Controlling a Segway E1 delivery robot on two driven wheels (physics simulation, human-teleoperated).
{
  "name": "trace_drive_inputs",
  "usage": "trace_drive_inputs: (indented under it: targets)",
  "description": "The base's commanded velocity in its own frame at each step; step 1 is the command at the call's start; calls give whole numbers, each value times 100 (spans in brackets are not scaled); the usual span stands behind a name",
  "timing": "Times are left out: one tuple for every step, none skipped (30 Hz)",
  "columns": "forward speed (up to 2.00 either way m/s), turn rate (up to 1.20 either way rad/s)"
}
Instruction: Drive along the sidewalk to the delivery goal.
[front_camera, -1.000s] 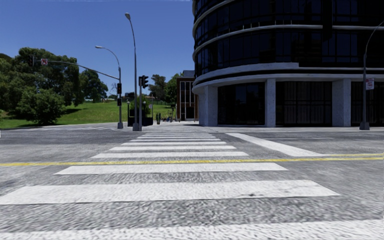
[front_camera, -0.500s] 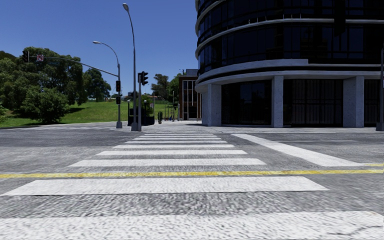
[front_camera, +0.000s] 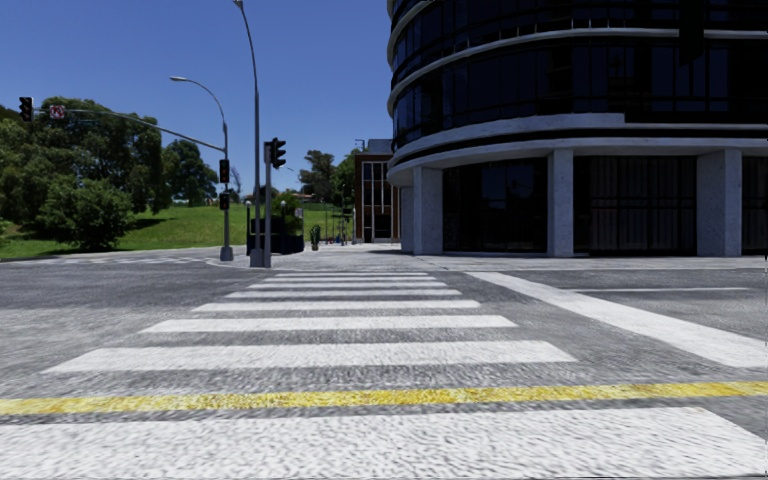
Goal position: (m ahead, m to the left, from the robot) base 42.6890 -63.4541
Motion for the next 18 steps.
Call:
trace_drive_inputs:
  targets:
    - [165,0]
    - [165,0]
    - [165,0]
    - [165,0]
    - [165,0]
    - [165,0]
    - [165,0]
    - [165,0]
    - [165,0]
    - [165,0]
    - [165,0]
    - [165,0]
    - [165,0]
    - [165,0]
    - [165,0]
    - [165,0]
    - [165,0]
    - [169,0]
